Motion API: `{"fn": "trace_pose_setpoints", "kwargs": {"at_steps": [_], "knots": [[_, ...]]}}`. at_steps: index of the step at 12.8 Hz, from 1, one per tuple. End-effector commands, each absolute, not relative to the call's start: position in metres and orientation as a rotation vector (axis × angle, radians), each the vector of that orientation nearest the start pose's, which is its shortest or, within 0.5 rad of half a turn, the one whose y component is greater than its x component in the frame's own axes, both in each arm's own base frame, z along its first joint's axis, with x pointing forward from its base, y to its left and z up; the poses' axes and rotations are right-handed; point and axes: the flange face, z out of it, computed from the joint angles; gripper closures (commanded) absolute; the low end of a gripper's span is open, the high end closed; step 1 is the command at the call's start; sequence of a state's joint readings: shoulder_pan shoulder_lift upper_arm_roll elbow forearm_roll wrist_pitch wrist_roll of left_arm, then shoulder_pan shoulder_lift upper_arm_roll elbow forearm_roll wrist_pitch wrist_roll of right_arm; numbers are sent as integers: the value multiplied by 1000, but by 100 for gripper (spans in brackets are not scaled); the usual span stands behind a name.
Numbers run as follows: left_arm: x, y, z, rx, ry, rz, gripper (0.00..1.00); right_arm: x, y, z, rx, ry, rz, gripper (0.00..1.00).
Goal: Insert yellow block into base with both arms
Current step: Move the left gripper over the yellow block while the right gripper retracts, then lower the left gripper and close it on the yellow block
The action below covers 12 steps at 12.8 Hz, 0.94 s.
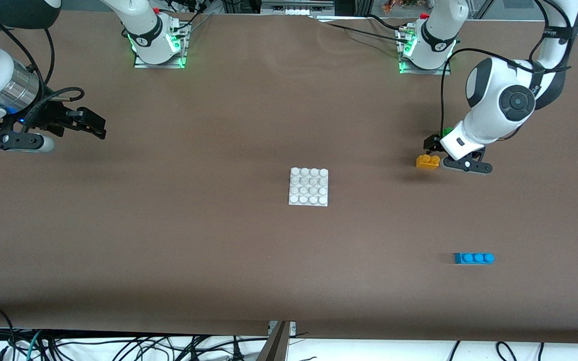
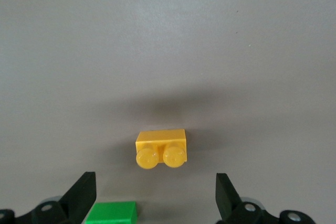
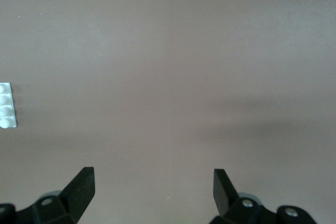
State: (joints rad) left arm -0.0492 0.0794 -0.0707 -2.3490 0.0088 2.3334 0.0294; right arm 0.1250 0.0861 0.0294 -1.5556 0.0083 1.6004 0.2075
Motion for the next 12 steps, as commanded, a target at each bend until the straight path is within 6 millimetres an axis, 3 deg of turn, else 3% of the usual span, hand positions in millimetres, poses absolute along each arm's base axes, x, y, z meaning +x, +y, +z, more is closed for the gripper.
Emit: {"fn": "trace_pose_setpoints", "kwargs": {"at_steps": [1, 6, 10, 12], "knots": [[485, -57, 265, -3116, 296, 107, 0, 567, 88, 589, -3137, 66, 74, 0], [486, -57, 237, -3085, 358, 109, 0, 572, 55, 586, -3129, 42, 81, 0], [481, -58, 216, -3091, 362, 114, 0, 570, 54, 599, -3139, 17, 68, 0], [480, -58, 211, -3091, 362, 128, 0, 572, 58, 595, -3138, -74, 80, 0]]}}
